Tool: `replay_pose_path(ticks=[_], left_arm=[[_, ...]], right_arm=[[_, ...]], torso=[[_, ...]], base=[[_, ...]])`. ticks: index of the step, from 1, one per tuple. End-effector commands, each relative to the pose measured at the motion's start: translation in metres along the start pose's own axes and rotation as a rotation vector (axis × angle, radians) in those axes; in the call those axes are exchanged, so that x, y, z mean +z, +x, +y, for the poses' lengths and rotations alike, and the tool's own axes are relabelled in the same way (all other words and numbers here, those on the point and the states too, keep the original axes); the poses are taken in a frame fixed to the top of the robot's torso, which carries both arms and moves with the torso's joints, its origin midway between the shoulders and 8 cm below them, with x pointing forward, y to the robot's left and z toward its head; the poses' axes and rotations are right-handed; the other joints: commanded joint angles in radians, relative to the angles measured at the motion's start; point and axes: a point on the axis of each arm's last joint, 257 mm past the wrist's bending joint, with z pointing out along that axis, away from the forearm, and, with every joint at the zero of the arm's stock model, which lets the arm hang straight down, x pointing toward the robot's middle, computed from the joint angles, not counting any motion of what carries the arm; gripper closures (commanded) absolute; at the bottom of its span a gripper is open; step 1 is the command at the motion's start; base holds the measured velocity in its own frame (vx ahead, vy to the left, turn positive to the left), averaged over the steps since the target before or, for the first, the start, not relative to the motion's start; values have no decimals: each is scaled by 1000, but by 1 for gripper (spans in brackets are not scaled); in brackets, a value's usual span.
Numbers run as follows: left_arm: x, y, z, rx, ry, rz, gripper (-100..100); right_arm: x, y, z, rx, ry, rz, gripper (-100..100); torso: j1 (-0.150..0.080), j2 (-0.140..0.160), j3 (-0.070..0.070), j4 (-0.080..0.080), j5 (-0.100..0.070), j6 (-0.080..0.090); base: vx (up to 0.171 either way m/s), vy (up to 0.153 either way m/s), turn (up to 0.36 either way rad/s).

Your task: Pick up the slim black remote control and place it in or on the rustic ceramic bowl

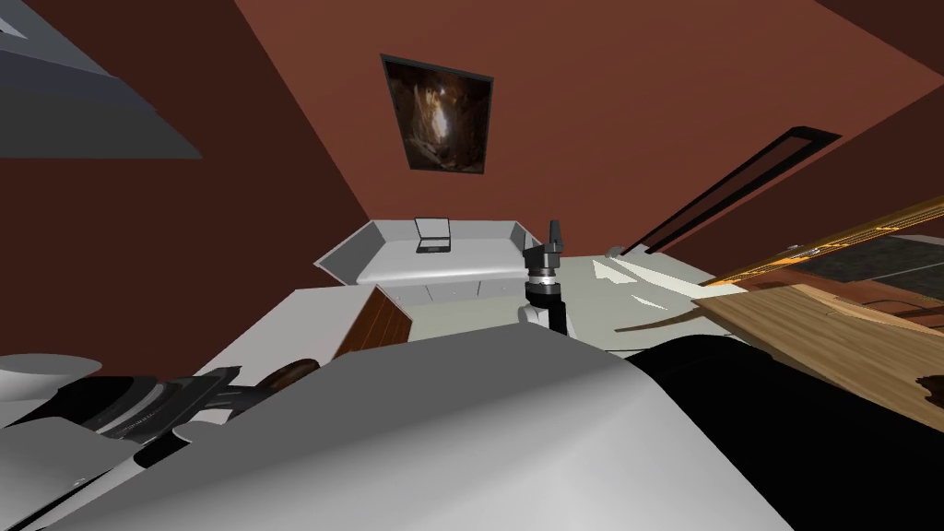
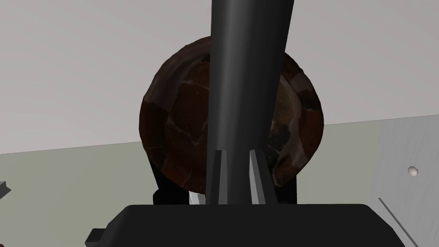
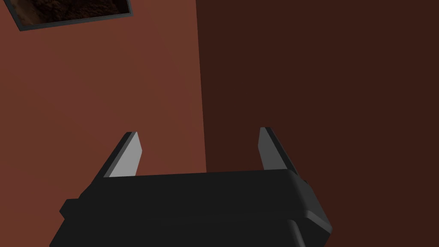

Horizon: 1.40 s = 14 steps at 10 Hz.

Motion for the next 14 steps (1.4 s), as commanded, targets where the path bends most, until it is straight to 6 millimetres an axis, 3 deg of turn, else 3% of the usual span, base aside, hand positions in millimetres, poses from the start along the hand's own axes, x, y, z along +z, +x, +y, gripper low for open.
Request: replay_pose_path(ticks=[1, 5, 6, 10, 11, 12, 14], left_arm=[[-2, -10, -7, -10, 29, -30, 100], [-3, -17, -12, -13, 47, -59, 100], [-3, -18, -12, -14, 49, -64, -100], [-3, -18, -12, -14, 49, -64, -100], [-3, -18, -12, -14, 49, -64, 0], [-14, -10, -14, -13, 48, -63, -100], [-25, -2, -15, -12, 47, -61, -100]], right_arm=[[0, 0, 0, 0, 0, 0, 0], [0, 0, 0, 0, 0, 0, 0], [0, 0, 0, 0, 0, 0, 0], [0, 0, 0, 0, 0, 0, 0], [0, 0, 0, 0, 0, 0, 0], [0, 0, 0, 0, 0, 0, 0], [0, 0, 0, 0, 0, 0, 0]], torso=[[0, 0, 0, 0, 0, 0], [3, 1, 1, 0, 1, -1], [4, 1, 1, 0, 1, -1], [4, 1, 1, 0, 1, -1], [4, 1, 1, 0, 1, -1], [4, 1, 1, 0, 1, -1], [2, 1, 1, 0, 0, -1]], base=[[12, -31, -24], [3, -11, -9], [0, 0, 0], [0, 0, 0], [0, 0, 0], [0, -26, -2], [3, -45, 4]])
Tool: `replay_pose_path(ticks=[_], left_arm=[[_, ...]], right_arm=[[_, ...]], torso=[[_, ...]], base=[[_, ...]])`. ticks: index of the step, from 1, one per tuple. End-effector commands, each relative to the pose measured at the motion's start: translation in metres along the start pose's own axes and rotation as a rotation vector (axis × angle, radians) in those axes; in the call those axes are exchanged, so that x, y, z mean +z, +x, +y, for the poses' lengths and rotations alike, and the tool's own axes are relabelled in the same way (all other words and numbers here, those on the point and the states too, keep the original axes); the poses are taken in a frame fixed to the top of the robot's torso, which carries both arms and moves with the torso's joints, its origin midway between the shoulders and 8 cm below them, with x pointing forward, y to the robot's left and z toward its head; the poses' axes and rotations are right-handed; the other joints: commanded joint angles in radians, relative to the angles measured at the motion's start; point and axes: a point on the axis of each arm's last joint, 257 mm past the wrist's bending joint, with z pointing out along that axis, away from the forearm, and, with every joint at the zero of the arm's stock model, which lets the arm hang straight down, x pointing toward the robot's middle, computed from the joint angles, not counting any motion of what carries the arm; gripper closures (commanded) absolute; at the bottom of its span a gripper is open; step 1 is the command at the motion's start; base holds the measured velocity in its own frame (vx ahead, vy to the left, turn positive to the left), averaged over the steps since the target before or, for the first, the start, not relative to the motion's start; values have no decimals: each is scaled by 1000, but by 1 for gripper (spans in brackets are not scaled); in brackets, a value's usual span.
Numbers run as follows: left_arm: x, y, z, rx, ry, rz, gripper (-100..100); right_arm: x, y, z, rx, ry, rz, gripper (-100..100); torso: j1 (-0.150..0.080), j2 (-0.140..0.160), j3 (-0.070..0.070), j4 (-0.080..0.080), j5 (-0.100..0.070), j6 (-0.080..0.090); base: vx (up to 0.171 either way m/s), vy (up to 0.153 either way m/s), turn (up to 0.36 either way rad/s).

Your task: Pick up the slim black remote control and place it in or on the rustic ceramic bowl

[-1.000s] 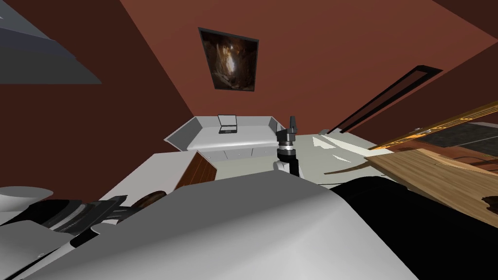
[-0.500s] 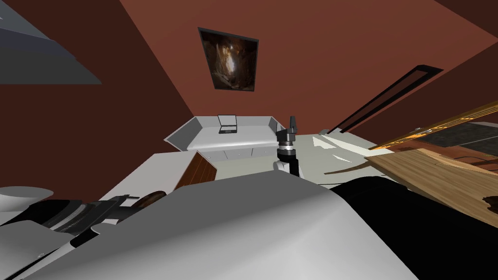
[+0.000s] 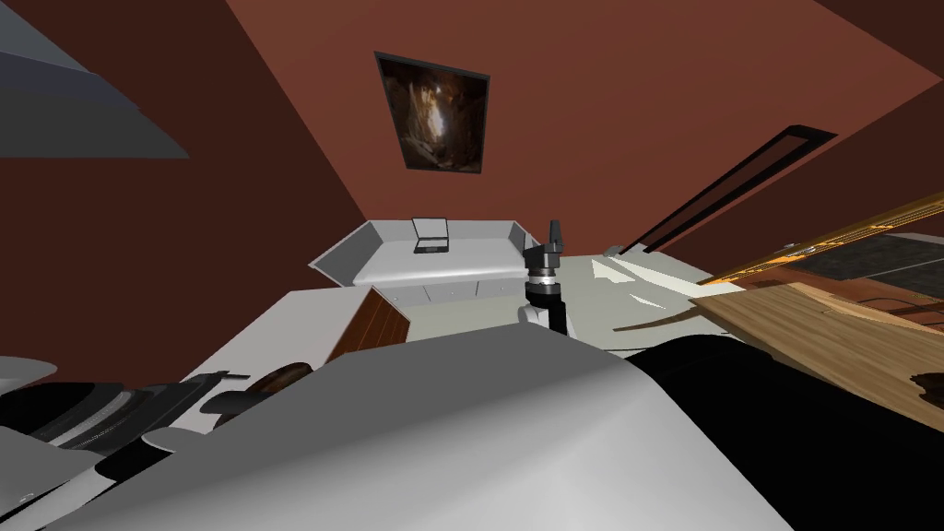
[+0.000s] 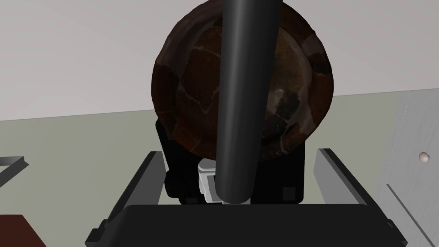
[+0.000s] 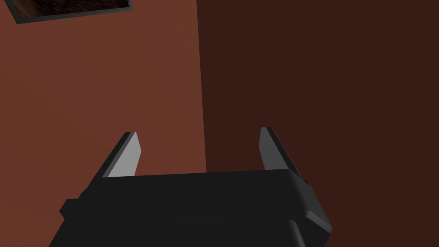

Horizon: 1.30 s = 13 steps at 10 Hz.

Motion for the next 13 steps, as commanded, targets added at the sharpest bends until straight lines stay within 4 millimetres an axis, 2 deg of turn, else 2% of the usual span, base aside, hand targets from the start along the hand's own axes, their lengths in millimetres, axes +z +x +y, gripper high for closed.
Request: replay_pose_path(ticks=[1, 6, 7, 8, 13], left_arm=[[-10, 5, -1, 0, 0, 0, -100], [-40, 21, -7, 2, -6, 3, -100], [-38, 20, -5, 1, -6, 4, -100], [-38, 20, -5, 2, -5, 3, 0], [-38, 20, -5, 2, -5, 3, 0]], right_arm=[[0, 0, 0, 0, 0, 0, 0], [0, 0, 0, 0, 0, 0, 0], [0, 0, 0, 0, 0, 0, 0], [0, 0, 0, 0, 0, 0, 0], [0, 0, 0, 0, 0, 0, 0]], torso=[[0, 0, 0, 0, 0, 0], [1, 0, 0, 0, 0, 0], [1, 0, 0, 0, 0, 0], [2, 0, 0, 0, 1, 0], [3, 0, 0, 0, 1, 0]], base=[[1, -49, -1], [0, -37, 2], [-3, -16, 3], [0, 0, 0], [0, 0, 0]])
